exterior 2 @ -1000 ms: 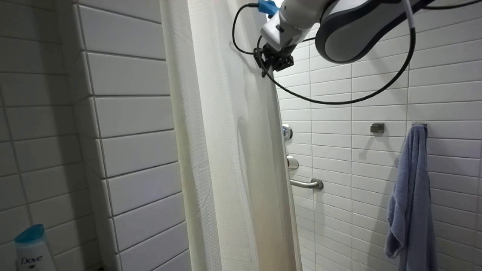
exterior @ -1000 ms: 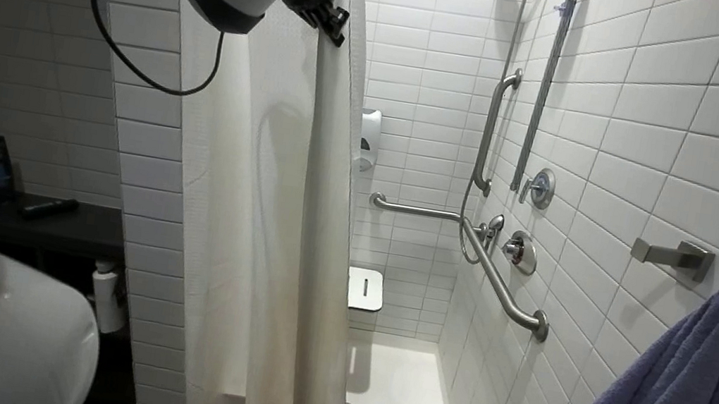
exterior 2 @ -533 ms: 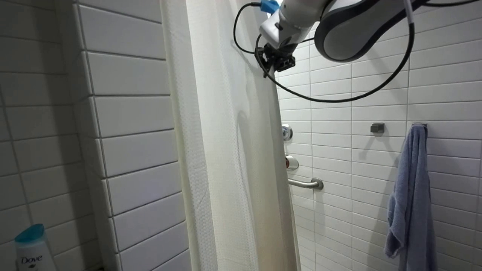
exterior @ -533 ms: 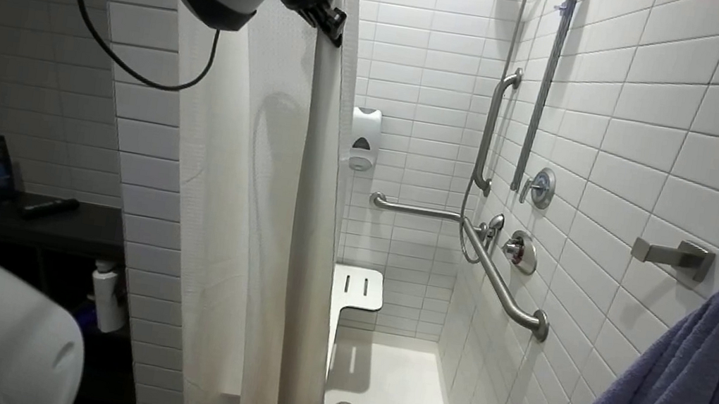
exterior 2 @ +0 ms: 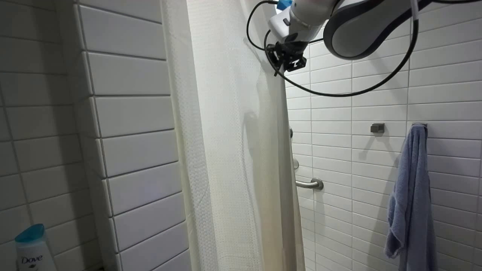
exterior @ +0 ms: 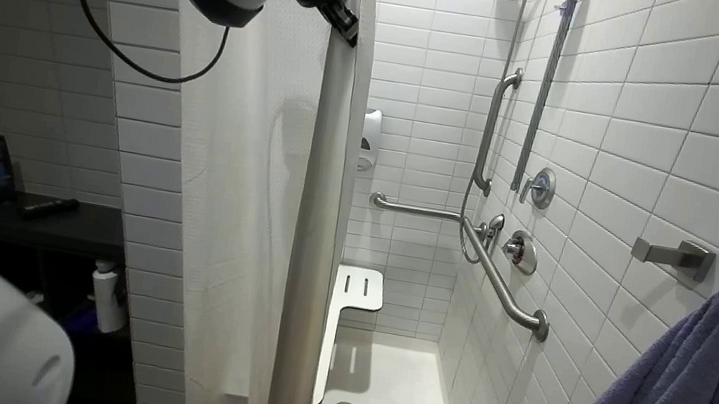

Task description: Close the curtain railing

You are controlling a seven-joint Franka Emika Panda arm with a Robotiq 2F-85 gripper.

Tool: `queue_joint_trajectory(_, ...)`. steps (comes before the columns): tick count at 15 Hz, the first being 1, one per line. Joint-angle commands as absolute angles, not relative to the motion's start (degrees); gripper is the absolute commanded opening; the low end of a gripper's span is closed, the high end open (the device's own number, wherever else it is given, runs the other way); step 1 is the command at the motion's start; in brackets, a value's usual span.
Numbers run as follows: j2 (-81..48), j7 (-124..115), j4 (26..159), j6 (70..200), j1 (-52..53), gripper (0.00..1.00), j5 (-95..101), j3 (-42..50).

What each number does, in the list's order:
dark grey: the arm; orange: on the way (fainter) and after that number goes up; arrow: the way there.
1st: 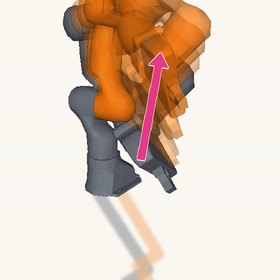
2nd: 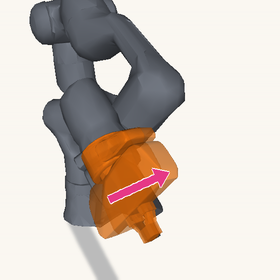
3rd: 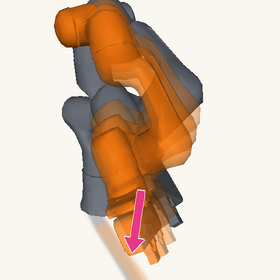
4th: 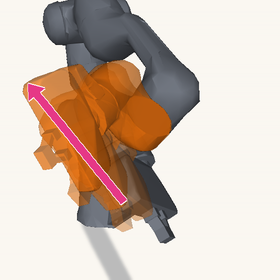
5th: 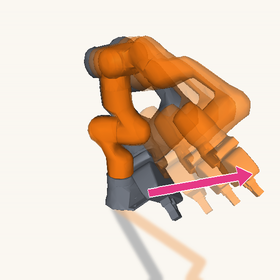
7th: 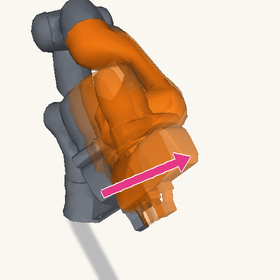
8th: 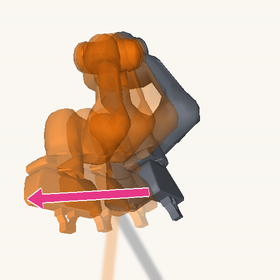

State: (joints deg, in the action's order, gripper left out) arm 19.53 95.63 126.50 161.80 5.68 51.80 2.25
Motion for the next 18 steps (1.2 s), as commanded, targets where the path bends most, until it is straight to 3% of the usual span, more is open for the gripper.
queue_joint_trajectory(1,21.55,91.11,130.31,160.45,3.51,0.00,51.18,1.56)
queue_joint_trajectory(6,21.90,87.91,130.86,160.70,3.21,0.00,51.25,1.69)
queue_joint_trajectory(7,21.81,87.42,130.83,161.24,3.23,0.27,51.55,1.65)
queue_joint_trajectory(10,21.23,88.02,131.48,162.27,3.92,0.37,51.92,1.70)
queue_joint_trajectory(18,18.09,101.75,131.78,167.86,10.92,0.92,52.52,0.43)
